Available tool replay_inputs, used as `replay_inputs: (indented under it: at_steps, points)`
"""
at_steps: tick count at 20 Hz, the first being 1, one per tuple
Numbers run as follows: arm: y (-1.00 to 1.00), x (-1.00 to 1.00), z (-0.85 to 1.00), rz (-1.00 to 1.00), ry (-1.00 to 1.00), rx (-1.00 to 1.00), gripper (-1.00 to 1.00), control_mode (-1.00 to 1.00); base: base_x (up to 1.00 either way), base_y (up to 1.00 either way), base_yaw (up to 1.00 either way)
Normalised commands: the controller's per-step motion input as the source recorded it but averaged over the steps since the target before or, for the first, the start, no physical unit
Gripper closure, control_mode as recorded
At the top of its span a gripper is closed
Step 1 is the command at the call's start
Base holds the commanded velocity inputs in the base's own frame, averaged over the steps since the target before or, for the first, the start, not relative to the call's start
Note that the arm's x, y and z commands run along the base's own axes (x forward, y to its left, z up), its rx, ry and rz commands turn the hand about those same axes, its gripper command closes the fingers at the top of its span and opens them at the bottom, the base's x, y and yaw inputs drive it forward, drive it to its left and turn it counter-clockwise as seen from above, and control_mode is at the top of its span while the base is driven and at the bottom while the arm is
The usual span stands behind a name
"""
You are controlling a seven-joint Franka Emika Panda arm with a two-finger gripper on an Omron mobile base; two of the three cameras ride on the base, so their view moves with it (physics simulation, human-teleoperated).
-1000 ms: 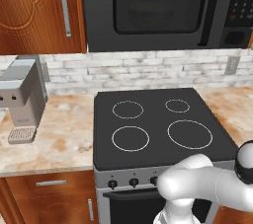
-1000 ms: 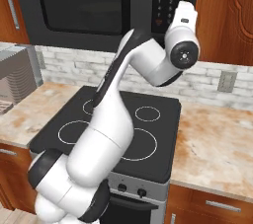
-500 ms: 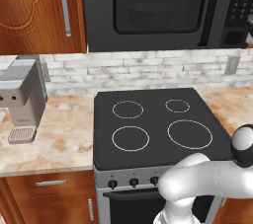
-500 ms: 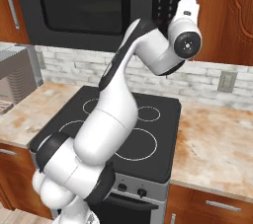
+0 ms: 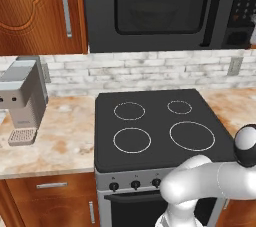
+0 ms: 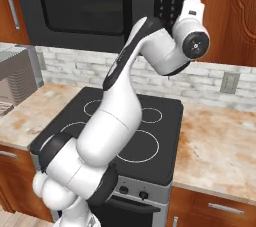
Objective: Pick the onion from the sink and place it in the bowl. Then pick the bowl and place it in the microwave. Then close the microwave door and press the start button.
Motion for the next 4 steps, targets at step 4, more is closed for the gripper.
replay_inputs:
  at_steps: [4]
  points:
    - [0.02,0.23,-0.23,0.01,-0.11,-0.02,1.00,-1.00,0.00,0.00,0.00]
